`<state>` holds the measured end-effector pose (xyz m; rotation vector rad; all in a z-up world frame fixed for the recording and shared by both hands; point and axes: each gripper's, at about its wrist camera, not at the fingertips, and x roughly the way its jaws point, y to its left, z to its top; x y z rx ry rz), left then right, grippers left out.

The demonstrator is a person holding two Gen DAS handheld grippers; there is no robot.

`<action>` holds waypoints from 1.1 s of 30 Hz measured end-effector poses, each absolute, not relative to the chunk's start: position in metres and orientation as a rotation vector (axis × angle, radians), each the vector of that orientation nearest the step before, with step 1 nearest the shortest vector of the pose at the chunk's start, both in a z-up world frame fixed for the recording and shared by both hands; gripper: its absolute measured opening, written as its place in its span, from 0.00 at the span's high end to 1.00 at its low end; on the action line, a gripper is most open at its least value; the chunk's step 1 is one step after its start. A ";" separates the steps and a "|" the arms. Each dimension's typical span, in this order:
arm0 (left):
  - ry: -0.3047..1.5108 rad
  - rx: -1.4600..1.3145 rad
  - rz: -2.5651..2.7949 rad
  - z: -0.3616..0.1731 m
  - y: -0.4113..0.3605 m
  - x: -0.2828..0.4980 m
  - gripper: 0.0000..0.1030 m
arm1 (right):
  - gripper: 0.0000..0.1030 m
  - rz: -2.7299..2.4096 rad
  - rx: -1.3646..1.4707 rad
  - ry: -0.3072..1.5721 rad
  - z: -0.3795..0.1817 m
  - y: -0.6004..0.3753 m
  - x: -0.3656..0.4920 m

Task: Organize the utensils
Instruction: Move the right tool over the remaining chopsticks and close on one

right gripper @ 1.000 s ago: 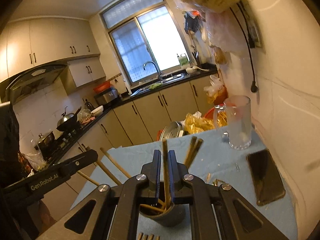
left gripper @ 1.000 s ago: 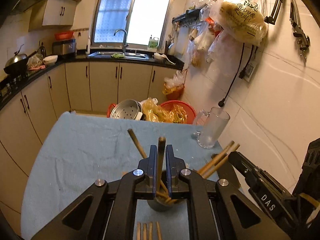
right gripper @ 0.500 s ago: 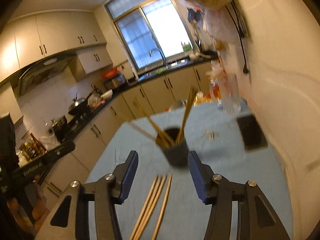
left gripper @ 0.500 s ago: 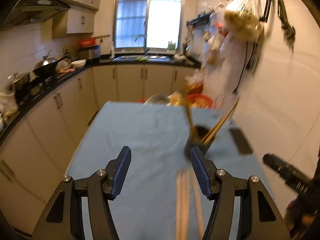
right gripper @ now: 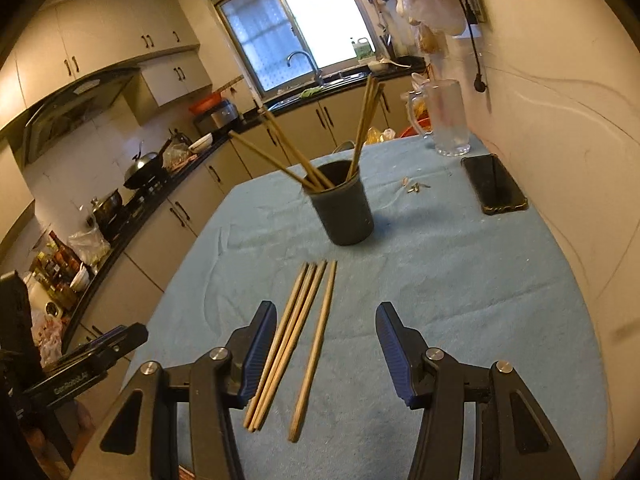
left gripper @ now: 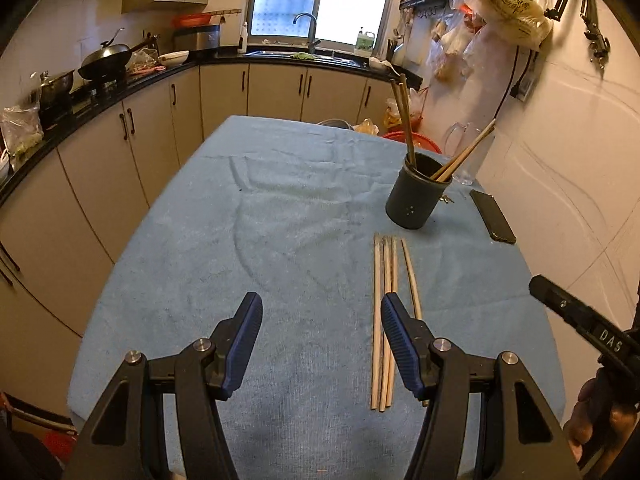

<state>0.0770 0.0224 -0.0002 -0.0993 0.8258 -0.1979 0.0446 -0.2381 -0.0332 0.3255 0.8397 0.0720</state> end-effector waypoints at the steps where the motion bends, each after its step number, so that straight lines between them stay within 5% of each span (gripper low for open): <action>1: 0.828 -0.104 -0.197 -0.001 0.023 0.078 0.39 | 0.46 0.069 0.317 0.845 -0.035 -0.235 0.044; 33: 0.992 -0.078 -0.244 -0.059 -0.011 0.182 0.39 | 0.71 0.103 0.214 1.131 -0.130 -0.207 0.174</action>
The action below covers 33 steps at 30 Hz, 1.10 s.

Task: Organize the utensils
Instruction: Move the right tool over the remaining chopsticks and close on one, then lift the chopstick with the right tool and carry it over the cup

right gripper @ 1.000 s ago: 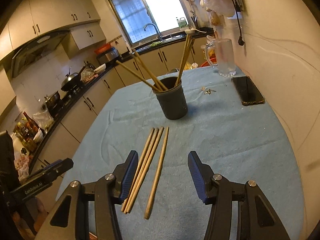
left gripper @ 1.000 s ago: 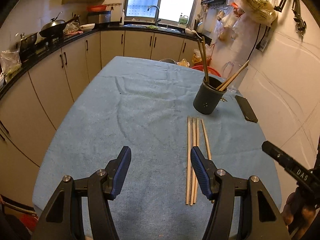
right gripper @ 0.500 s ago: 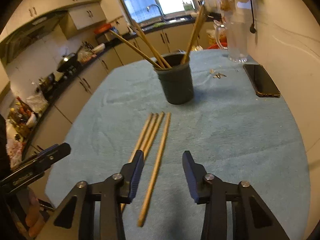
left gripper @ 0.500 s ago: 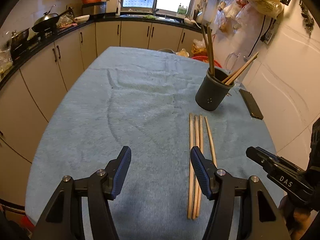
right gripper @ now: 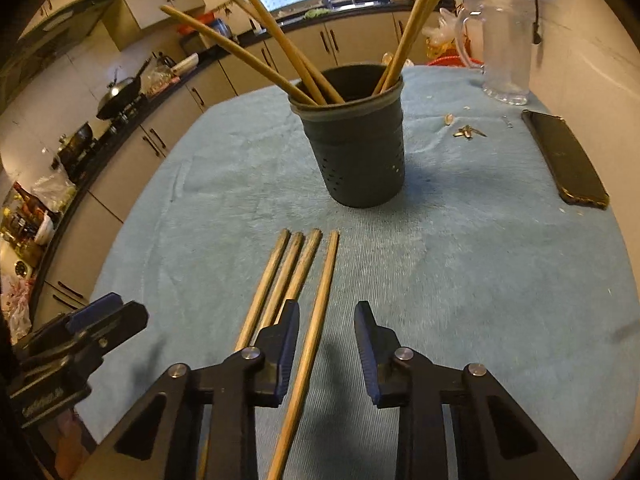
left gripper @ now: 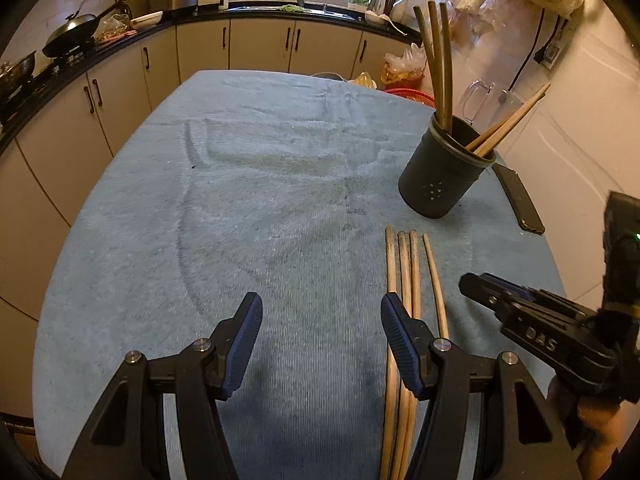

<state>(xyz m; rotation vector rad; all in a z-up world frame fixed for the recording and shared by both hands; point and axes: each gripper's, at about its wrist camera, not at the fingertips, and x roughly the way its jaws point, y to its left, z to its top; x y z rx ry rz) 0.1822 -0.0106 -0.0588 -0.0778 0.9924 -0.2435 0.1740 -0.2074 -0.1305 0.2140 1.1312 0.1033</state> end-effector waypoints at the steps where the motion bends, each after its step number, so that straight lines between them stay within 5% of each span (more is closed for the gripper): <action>1: 0.994 -0.077 -0.245 -0.060 -0.011 0.184 0.39 | 0.72 0.100 0.211 1.140 -0.134 -0.207 0.179; 26: 1.125 -0.012 -0.320 -0.087 -0.058 0.233 0.40 | 0.92 -0.026 0.054 1.192 -0.165 -0.204 0.196; 30: 1.128 0.033 -0.328 -0.093 -0.075 0.245 0.45 | 0.92 -0.034 0.095 1.185 -0.165 -0.219 0.190; 33: 1.158 0.047 -0.299 -0.103 -0.082 0.258 0.60 | 0.92 -0.026 0.127 1.178 -0.163 -0.231 0.187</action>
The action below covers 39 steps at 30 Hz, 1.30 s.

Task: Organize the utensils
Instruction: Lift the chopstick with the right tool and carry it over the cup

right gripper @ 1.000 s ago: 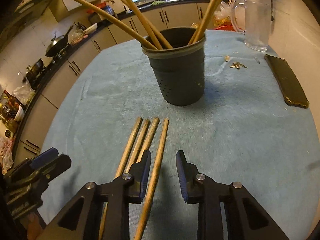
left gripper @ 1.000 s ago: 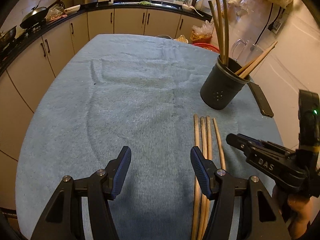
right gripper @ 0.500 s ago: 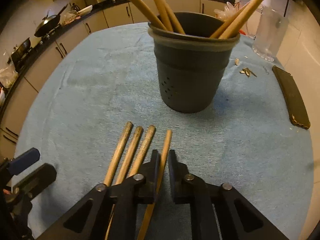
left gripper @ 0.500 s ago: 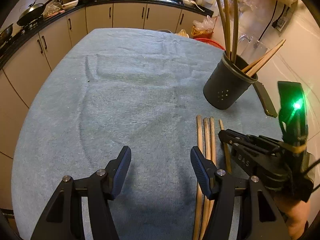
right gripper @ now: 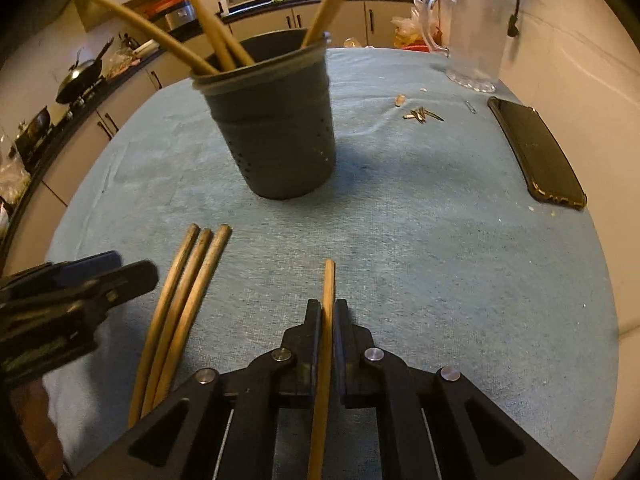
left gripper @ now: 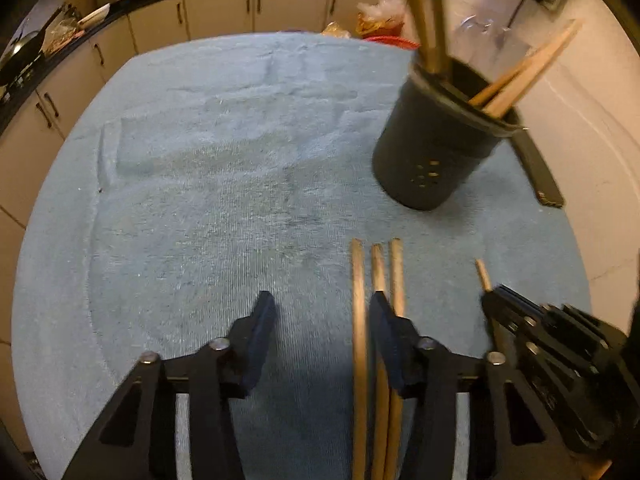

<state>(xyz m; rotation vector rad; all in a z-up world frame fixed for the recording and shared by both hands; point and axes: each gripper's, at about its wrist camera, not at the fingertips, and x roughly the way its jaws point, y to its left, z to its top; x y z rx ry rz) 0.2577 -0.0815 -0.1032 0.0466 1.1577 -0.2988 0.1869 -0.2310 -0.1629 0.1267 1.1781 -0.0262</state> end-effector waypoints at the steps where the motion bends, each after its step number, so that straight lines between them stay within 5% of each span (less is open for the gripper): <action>1: 1.169 0.048 -0.304 -0.105 -0.082 0.260 0.64 | 0.92 -0.023 0.135 1.174 -0.163 -0.232 0.186; 22: 1.229 0.201 -0.264 -0.117 -0.122 0.290 0.64 | 0.90 -0.006 0.044 1.209 -0.164 -0.228 0.197; 24: 1.207 0.209 -0.266 -0.117 -0.123 0.295 0.69 | 0.90 0.000 -0.003 1.222 -0.164 -0.222 0.201; 26: 1.171 0.215 -0.272 -0.118 -0.124 0.297 0.89 | 0.91 0.010 -0.014 1.227 -0.164 -0.220 0.204; 27: 1.165 0.203 -0.277 -0.118 -0.124 0.298 0.92 | 0.91 0.012 -0.005 1.224 -0.164 -0.221 0.204; 39: 0.899 -0.130 -0.298 -0.022 -0.040 0.246 0.93 | 0.93 0.040 0.227 0.913 -0.085 -0.246 0.168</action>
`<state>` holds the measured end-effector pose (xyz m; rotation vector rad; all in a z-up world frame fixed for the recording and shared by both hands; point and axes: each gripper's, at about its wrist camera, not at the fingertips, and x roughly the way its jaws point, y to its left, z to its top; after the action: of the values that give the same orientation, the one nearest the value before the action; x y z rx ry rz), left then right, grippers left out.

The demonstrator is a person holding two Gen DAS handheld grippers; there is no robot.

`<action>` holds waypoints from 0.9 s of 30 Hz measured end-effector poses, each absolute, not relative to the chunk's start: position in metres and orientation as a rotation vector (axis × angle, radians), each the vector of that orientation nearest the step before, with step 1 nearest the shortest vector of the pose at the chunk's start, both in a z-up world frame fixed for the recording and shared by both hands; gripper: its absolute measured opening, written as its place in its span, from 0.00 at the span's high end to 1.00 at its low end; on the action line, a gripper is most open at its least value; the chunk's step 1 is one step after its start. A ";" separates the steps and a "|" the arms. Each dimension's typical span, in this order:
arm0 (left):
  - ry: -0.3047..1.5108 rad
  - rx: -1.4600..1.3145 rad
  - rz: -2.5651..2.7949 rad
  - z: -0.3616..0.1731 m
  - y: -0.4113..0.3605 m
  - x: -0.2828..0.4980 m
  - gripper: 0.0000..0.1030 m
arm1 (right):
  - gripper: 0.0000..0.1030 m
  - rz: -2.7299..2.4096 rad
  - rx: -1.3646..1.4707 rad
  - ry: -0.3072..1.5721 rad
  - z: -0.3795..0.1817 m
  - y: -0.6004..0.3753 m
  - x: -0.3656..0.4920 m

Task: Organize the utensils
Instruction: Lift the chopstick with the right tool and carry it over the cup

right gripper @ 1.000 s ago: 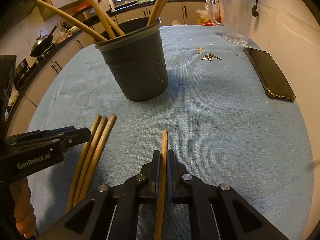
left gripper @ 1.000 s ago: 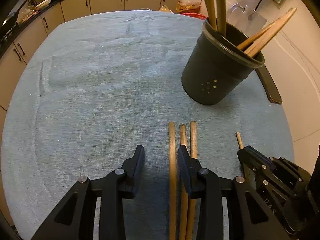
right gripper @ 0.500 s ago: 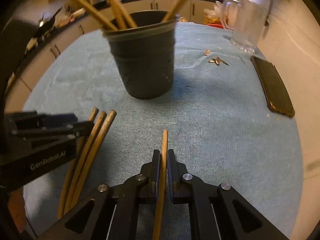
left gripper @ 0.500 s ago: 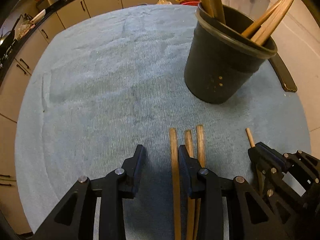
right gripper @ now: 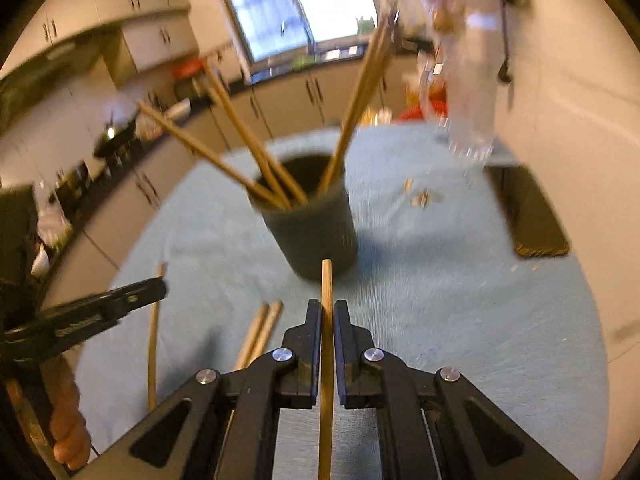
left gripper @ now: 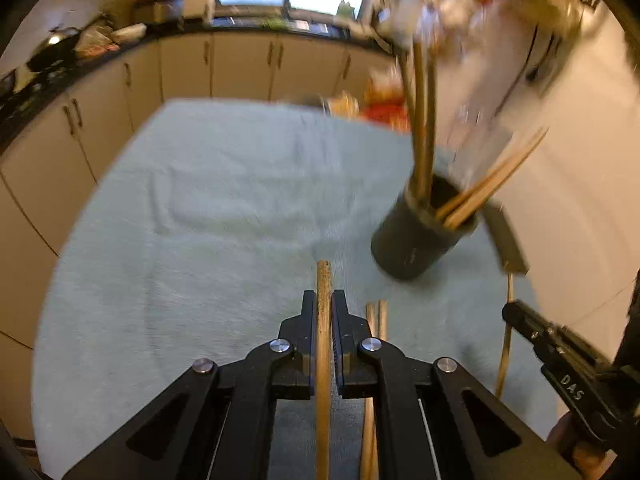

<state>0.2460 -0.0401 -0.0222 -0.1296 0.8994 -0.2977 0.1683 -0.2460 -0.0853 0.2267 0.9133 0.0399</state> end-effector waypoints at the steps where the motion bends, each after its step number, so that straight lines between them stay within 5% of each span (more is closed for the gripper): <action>1: 0.873 -0.141 -0.299 -0.011 -0.035 0.239 0.93 | 0.93 0.043 0.229 0.891 -0.077 -0.245 0.164; 27: 0.654 -0.098 -0.186 0.049 0.000 0.124 0.93 | 0.93 0.026 0.188 0.648 -0.004 -0.232 0.082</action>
<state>0.1239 0.0000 0.0491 -0.0978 0.6540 -0.1861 0.0825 -0.2322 -0.0044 0.1875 0.6481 0.0260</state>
